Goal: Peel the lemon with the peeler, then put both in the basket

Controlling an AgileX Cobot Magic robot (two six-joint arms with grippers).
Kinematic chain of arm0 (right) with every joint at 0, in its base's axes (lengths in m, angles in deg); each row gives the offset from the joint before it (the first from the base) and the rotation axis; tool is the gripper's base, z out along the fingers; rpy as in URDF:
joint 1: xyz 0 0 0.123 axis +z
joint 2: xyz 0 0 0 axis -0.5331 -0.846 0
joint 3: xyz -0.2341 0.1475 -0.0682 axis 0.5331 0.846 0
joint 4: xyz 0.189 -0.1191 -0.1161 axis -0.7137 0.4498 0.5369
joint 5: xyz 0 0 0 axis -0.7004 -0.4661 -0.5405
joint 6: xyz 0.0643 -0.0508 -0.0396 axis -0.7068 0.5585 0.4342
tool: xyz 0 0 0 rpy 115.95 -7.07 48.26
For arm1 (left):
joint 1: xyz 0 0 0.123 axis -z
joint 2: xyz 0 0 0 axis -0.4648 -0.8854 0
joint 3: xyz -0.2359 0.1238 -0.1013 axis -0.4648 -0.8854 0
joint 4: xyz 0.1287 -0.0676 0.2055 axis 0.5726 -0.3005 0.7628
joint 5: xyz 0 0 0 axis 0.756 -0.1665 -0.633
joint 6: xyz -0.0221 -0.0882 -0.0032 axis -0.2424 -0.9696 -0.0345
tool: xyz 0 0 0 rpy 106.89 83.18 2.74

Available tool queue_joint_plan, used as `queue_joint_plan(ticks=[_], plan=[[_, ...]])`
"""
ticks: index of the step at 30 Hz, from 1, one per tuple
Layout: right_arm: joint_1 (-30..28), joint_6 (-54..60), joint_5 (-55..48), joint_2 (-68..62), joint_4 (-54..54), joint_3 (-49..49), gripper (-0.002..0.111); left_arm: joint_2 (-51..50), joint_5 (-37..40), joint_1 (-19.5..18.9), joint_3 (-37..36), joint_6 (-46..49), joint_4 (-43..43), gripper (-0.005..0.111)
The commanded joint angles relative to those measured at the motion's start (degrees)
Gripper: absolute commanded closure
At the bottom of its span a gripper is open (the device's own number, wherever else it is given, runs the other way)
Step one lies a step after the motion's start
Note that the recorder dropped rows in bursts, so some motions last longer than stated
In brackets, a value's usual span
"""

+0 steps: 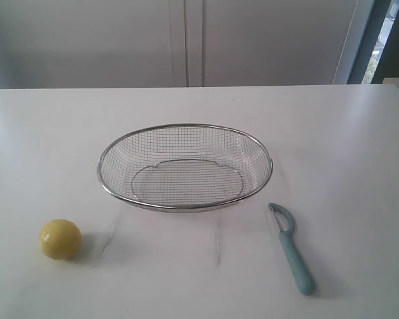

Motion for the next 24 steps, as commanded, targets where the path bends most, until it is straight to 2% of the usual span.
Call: queue_joint_plan(ticks=[1,7,15,24], plan=[[-0.4,0.7,-6.2,-4.7,0.4,-4.0,0.108,0.2,0.0,0.4,-0.1,0.0,-0.1,0.107],[-0.4,0.7,-14.7,-10.9,1.0,-8.9,0.108,0.2,0.0,0.4,-0.1,0.0,-0.1,0.107],[0.1,0.8,-20.9,-18.0,2.6,-13.4,0.108,0.2,0.0,0.4,-0.1,0.0,-0.1,0.107],[8.8,0.2,-25.2,-26.0,8.6,-18.0,0.108,0.2,0.0,0.4,-0.1,0.0,-0.1,0.107]])
